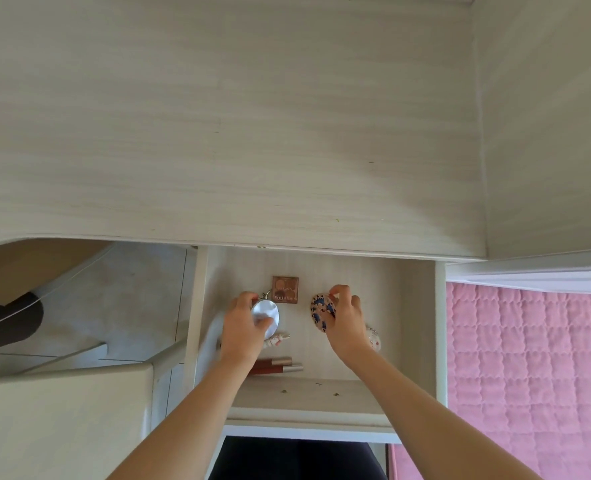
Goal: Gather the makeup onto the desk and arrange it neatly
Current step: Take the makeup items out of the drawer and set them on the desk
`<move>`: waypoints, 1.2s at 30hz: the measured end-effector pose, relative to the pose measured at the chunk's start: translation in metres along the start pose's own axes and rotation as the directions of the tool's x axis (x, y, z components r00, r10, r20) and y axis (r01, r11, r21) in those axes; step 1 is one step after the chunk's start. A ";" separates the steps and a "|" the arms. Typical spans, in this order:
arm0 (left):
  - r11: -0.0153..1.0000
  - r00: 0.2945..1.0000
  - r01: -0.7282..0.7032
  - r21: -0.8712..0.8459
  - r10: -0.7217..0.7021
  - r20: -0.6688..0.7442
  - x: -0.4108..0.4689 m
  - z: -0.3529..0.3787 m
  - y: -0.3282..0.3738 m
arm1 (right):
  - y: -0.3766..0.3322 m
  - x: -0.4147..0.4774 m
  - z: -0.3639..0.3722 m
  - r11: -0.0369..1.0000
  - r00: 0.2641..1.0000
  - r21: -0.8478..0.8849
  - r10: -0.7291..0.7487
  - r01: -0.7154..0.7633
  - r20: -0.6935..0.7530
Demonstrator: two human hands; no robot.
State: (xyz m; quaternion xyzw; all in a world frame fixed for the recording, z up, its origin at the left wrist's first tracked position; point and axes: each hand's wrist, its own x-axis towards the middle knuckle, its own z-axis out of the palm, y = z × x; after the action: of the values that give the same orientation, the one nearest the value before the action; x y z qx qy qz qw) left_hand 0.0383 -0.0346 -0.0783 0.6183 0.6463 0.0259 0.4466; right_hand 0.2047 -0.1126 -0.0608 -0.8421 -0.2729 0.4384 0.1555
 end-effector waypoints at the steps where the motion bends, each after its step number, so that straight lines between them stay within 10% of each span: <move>1: 0.999 1.000 0.017 -0.046 -0.018 -0.006 -0.004 -0.002 0.002 | -0.002 -0.003 -0.003 1.000 1.000 0.006 -0.008 0.008 -0.002; 14: 0.821 0.987 0.085 -0.565 -0.145 -0.063 -0.065 -0.057 0.056 | -0.042 -0.059 -0.052 0.961 0.970 0.134 -0.236 0.241 -0.053; 36: 0.778 0.985 -0.158 -0.608 0.083 -0.149 0.075 -0.205 0.150 | -0.241 0.012 -0.085 0.870 0.911 0.314 -0.289 0.379 -0.295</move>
State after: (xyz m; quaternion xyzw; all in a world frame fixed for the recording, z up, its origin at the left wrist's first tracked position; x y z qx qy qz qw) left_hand 0.0418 0.1686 0.0912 0.4758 0.5855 0.2994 0.5841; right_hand 0.2021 0.0863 0.1005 -0.7844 -0.3084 0.3431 0.4147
